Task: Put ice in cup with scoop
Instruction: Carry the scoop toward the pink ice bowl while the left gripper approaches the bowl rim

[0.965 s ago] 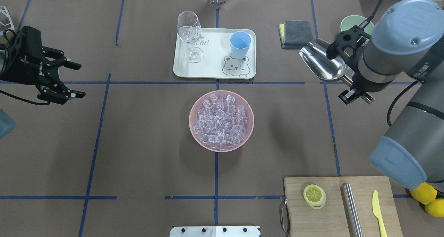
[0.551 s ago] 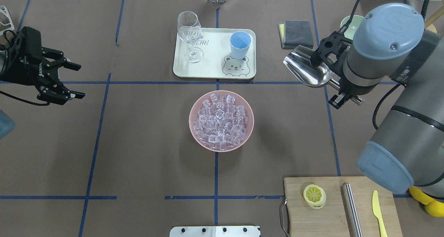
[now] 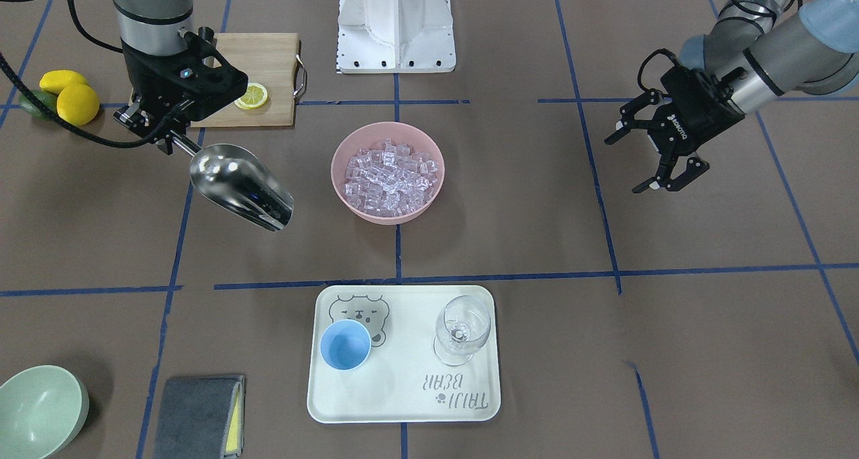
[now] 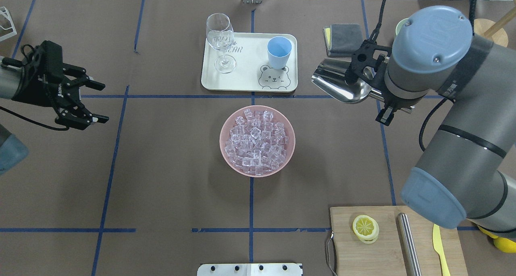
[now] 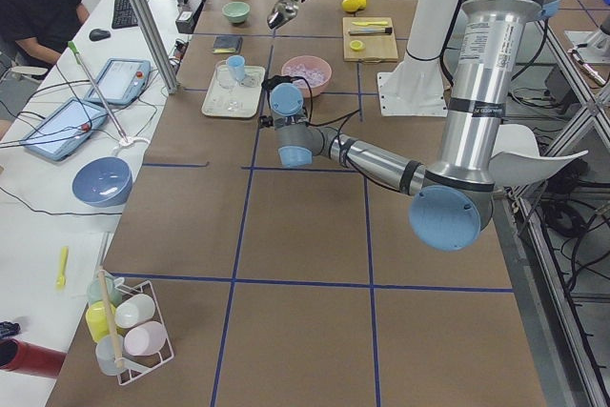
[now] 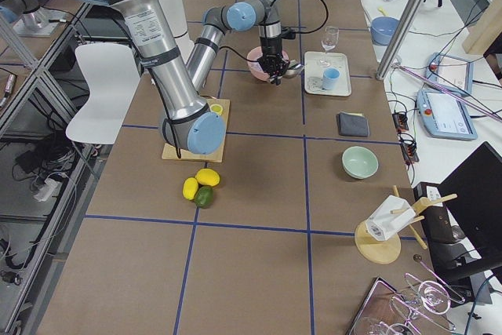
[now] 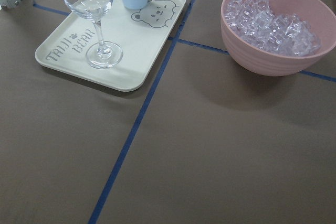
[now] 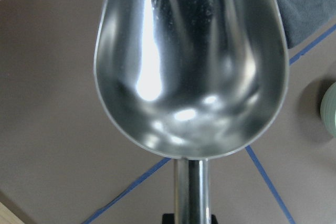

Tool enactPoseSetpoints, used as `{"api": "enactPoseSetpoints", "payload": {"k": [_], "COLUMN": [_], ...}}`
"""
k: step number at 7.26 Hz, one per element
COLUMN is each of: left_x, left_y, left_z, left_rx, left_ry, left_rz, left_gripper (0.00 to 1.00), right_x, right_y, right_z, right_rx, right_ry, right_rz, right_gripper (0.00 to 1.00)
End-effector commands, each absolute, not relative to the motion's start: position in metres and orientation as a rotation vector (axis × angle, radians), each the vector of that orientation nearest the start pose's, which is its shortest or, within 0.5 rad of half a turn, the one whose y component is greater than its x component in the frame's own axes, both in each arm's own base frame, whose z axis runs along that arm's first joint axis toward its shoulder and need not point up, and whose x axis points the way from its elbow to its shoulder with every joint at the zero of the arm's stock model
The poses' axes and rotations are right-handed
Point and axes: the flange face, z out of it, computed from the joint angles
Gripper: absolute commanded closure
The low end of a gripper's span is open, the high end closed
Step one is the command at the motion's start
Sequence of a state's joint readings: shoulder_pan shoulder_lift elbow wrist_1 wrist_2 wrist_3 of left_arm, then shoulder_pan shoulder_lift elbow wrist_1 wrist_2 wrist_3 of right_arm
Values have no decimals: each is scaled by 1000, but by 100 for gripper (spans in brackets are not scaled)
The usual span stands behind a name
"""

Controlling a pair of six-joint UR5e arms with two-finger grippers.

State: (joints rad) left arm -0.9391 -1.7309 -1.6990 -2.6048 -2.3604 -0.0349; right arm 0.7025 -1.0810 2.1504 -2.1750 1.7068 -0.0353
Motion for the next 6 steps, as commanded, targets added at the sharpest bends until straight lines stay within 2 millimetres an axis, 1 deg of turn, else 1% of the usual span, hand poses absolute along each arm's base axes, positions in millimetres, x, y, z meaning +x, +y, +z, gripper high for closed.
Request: {"api": "enactPoseSetpoints", "payload": {"k": [1,2,3,4,5,6], "left_x": [321,352,388,420,453,466], "left_y": [-457,-459,-454,-437,-425,-428], "left_z": [368,353,332,333,324,325], "left_rx": [1003,1016,1079,1075,1059,1047], "left_ry": [1138,1148,1101,1093,1120,1120], "left_rz": [1094,1117,1090,1089,1124,1132], "left_gripper": [1,1,1,1,0,0], "right_x": [-338,-337,-337,-335,-334,-337], "right_y": [-420,-419,-420,-419,-419,-417], "right_z": [232,227,223,220,222,219], "right_rx": [392,356,322,320,319,325], "right_ry": [-298,-272,-232,-231,-223,-225], "right_rz": [-1009,-1086,-1202,-1212,-1211,-1217], "right_gripper": [100,100,100,100,100,100]}}
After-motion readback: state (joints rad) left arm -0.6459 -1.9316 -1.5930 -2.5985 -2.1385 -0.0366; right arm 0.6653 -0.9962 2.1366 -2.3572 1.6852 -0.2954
